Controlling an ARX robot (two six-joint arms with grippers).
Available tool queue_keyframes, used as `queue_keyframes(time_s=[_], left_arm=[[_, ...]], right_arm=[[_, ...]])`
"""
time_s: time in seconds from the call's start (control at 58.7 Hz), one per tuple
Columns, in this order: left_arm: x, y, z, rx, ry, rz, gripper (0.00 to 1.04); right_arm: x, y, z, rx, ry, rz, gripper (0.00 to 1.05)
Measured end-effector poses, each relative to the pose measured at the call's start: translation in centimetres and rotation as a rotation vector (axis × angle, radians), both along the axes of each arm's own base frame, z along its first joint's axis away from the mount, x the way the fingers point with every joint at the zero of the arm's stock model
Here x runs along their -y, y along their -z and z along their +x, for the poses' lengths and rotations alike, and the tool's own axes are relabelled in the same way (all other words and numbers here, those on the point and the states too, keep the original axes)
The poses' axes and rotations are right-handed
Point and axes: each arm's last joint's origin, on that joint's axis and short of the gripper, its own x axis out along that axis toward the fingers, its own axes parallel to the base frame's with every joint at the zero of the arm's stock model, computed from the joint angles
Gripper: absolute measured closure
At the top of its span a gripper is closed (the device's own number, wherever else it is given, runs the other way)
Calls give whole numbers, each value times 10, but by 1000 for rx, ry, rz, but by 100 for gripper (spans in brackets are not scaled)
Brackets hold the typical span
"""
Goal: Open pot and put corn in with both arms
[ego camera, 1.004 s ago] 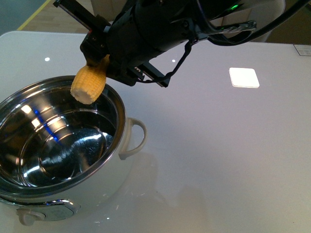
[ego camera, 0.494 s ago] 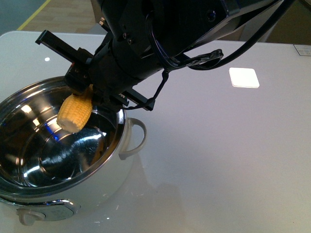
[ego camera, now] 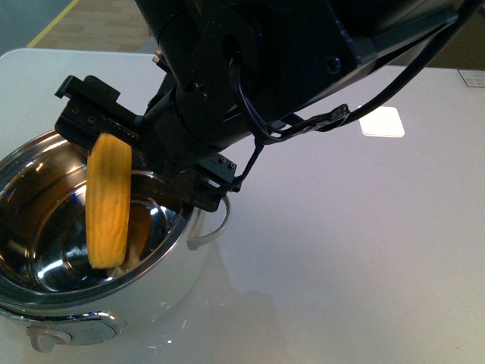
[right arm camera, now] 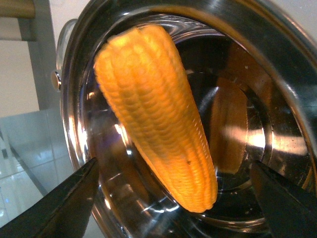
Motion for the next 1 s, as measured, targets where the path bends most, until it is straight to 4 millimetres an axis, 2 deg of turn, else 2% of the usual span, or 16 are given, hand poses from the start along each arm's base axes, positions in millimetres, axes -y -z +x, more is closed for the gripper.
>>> queue_keyframes(time_s=[0.153,0.358,0.409,0.511,0.647,0.885,1.004], left_arm=[[0,0,0,0,0,0,7],[0,0,0,0,0,0,7],[0,0,0,0,0,0,7],[0,0,0,0,0,0,7],[0,0,0,0,0,0,7],[0,0,0,0,0,0,7],[0,0,0,0,0,0,7]], right_arm=[[31,-13,-3,50,80,32,9],[95,-44,-13,159,227,30,9],[123,-54,-20,205,275,-10,9],[162,-66,-36,272,327,-84,9],[202,-84,-62,363,361,-177,9],[251,-102,-118,492,369,-286,9],[259,-109,-129,543,389,-296,9]])
